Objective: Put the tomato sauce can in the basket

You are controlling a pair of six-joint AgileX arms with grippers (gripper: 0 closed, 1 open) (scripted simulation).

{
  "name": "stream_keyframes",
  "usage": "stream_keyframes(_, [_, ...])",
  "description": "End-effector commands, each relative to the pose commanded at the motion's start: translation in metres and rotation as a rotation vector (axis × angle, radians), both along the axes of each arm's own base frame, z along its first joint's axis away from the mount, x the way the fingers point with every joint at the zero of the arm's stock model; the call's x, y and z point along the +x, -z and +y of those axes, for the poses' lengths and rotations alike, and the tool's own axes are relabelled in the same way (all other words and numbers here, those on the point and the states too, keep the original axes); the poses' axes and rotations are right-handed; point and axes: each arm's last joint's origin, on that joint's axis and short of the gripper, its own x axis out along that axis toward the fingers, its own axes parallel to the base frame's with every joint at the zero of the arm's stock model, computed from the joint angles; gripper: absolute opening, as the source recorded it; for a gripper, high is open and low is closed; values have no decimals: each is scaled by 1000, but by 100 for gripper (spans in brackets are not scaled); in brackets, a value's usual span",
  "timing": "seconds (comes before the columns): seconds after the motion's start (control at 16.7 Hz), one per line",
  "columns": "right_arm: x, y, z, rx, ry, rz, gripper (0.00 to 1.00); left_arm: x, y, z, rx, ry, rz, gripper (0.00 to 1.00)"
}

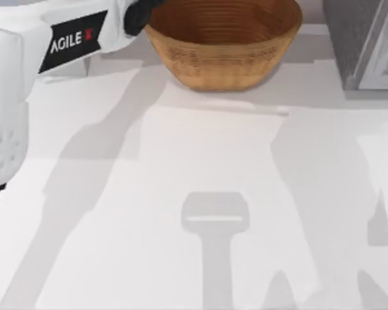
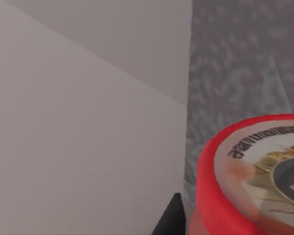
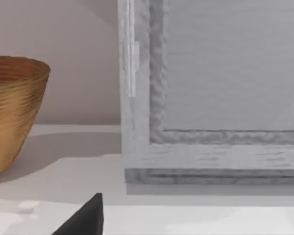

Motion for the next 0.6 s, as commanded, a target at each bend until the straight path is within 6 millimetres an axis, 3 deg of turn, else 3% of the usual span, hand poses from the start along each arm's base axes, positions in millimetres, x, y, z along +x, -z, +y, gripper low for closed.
stream_keyframes(0.6, [0, 0, 0, 0, 0, 0, 100, 0, 0, 0, 0, 0, 0, 75])
